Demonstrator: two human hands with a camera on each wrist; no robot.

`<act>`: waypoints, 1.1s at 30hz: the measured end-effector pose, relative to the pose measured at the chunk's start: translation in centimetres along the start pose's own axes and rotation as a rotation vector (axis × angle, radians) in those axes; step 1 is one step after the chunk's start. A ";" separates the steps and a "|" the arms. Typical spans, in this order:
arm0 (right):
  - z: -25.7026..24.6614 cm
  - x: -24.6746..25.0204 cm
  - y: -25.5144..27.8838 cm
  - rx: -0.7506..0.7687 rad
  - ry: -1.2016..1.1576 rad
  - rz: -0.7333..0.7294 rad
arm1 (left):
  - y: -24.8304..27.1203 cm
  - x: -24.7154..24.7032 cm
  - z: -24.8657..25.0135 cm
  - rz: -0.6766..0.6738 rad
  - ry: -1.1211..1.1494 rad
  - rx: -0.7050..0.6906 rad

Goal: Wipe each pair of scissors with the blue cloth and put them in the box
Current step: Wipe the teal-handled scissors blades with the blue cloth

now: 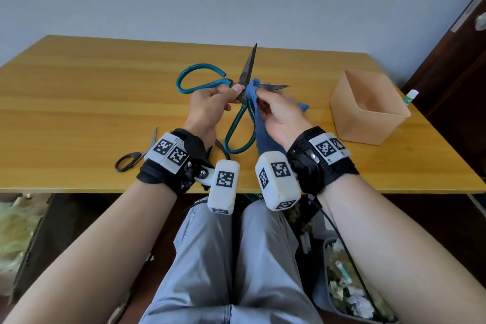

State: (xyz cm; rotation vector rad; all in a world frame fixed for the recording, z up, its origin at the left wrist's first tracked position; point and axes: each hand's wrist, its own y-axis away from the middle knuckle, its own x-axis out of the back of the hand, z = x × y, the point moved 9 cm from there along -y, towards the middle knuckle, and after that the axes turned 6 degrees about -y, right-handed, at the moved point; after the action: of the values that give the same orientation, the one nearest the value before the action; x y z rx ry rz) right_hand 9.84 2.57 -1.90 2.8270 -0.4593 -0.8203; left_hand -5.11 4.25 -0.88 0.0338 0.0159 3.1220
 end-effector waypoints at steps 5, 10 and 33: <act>0.1 0.2 0.3 0.023 -0.083 -0.020 | 0.1 0.6 0.1 0.032 0.002 -0.014; 1.1 0.7 0.4 0.007 -0.058 0.002 | 0.9 0.1 -0.7 0.067 0.000 -0.008; -3.2 0.5 -0.8 0.098 0.672 -0.259 | 0.4 1.7 2.2 -0.111 -0.304 -0.079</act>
State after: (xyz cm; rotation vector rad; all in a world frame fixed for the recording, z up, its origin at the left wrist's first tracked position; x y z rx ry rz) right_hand 12.13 3.38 0.31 3.0452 -0.0311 0.1574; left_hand -6.75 3.91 1.35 0.4862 -0.1063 2.9677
